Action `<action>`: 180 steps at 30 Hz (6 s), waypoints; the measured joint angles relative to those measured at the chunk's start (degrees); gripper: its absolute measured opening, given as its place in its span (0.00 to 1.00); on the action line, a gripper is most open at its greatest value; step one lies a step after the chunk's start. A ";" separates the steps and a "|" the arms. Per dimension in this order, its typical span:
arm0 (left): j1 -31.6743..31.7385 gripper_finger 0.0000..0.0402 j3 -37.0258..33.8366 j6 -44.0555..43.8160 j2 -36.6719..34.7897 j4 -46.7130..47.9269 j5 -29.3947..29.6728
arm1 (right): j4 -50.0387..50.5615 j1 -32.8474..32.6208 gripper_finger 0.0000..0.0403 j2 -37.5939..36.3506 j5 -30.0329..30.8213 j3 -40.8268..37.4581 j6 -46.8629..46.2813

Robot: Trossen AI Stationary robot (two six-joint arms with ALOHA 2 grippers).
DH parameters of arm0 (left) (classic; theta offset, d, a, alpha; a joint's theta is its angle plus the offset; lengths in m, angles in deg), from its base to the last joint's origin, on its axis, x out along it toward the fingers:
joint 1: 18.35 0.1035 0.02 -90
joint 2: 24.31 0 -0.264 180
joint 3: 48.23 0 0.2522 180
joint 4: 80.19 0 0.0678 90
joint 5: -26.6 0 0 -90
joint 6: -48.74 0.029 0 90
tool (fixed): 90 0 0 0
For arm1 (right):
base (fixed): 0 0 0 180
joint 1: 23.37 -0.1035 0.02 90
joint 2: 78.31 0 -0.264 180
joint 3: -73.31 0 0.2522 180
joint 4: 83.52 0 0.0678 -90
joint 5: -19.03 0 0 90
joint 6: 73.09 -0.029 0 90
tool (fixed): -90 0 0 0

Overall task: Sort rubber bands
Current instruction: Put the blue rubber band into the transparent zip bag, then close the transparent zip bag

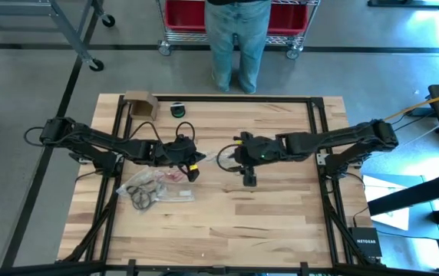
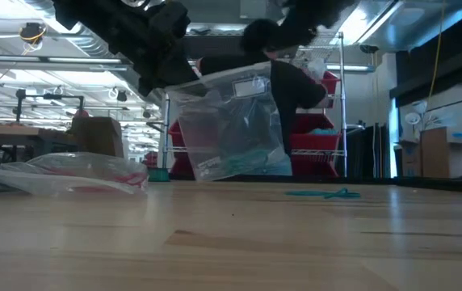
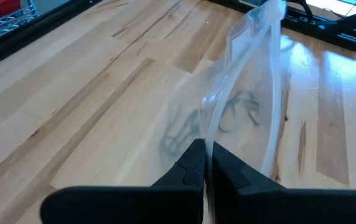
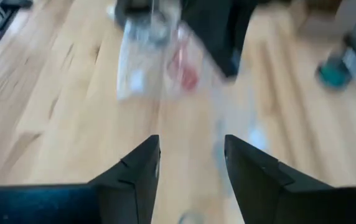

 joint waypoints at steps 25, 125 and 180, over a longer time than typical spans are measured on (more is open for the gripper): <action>0.02 0.00 0.00 1.18 -0.02 -0.26 0.04 | -24.97 0.23 0.42 7.29 6.19 -33.81 -20.90; -0.15 0.00 0.24 1.97 -0.02 -1.05 0.04 | -48.05 3.21 0.00 9.10 3.16 -6.14 16.66; 2.13 0.00 0.24 -4.74 -0.15 0.80 -2.14 | -33.53 4.21 0.16 8.38 7.98 -4.61 8.08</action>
